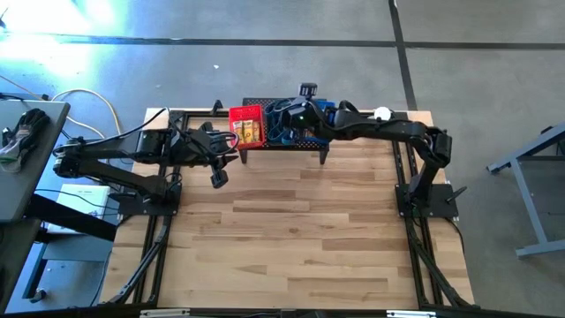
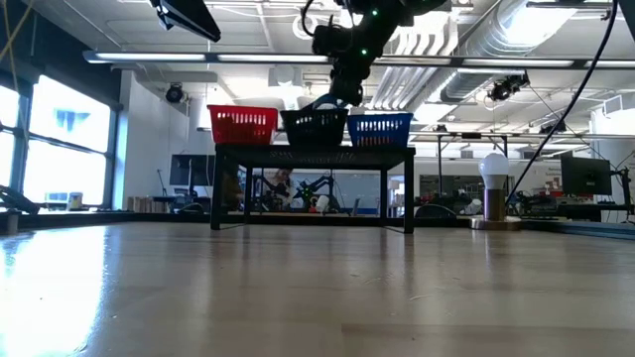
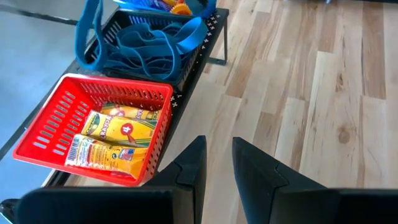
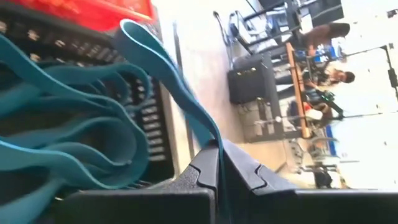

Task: Pick & Place Office Desk Supplies
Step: Adjust the blue rubber band in the black bin on the shelf

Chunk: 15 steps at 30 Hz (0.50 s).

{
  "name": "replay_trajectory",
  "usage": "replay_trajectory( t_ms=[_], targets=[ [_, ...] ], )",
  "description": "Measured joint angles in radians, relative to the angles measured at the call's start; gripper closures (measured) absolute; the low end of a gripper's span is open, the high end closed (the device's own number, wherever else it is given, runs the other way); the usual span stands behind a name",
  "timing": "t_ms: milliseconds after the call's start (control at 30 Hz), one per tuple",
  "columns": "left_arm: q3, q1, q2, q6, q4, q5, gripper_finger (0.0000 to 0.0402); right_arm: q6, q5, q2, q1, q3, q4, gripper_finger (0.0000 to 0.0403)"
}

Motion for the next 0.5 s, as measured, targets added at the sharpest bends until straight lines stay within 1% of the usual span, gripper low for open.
replay_trajectory(
  t_ms=[100,300,433,500],
  targets=[
    [-0.001,0.000,0.000,-0.004,-0.001,0.000,0.0330,-0.003,0.023,0.000,0.000,0.000,0.008,0.0400],
    [-0.001,0.000,0.000,-0.005,-0.001,0.000,0.0330,-0.031,0.033,0.000,0.002,0.000,0.081,0.0400],
    [-0.001,0.000,0.000,-0.012,-0.005,-0.002,0.0330,-0.058,0.093,-0.001,0.018,0.000,0.137,0.0400],
    [-0.001,0.000,0.000,-0.017,-0.010,-0.029,0.0330,-0.055,0.119,-0.005,0.031,0.000,0.140,0.0400]
  ],
)
